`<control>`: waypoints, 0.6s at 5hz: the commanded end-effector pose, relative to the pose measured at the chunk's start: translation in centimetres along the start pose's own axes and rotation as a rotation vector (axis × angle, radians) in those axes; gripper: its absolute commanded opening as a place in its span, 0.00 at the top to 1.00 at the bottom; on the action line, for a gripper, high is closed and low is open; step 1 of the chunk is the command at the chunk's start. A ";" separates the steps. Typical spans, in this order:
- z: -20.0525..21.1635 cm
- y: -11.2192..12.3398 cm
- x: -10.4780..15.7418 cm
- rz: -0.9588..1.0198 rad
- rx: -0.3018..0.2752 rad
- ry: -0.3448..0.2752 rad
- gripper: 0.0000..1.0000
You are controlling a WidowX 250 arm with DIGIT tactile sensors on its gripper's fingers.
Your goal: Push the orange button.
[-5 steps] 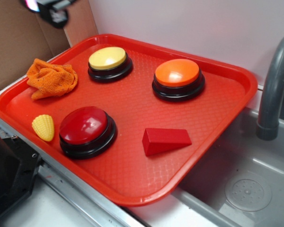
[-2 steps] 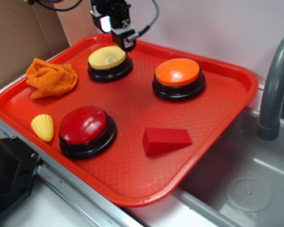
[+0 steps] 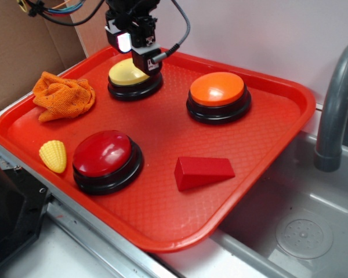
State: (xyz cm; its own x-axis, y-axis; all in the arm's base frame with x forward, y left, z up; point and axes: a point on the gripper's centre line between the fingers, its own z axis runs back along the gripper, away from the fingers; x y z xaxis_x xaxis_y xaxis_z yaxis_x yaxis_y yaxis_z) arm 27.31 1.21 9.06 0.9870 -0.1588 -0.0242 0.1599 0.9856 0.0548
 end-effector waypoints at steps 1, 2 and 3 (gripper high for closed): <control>2.0 -0.1 0.7 -0.003 0.013 -0.067 0.00; 3.0 -4.2 4.3 -0.050 0.050 -0.089 0.00; 3.0 -6.1 4.9 -0.024 0.045 -0.131 0.00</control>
State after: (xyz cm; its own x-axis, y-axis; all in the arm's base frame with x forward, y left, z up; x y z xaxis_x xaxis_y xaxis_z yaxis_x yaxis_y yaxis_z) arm 30.32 -5.49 10.06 0.9794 -0.1940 0.0553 0.1879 0.9771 0.0999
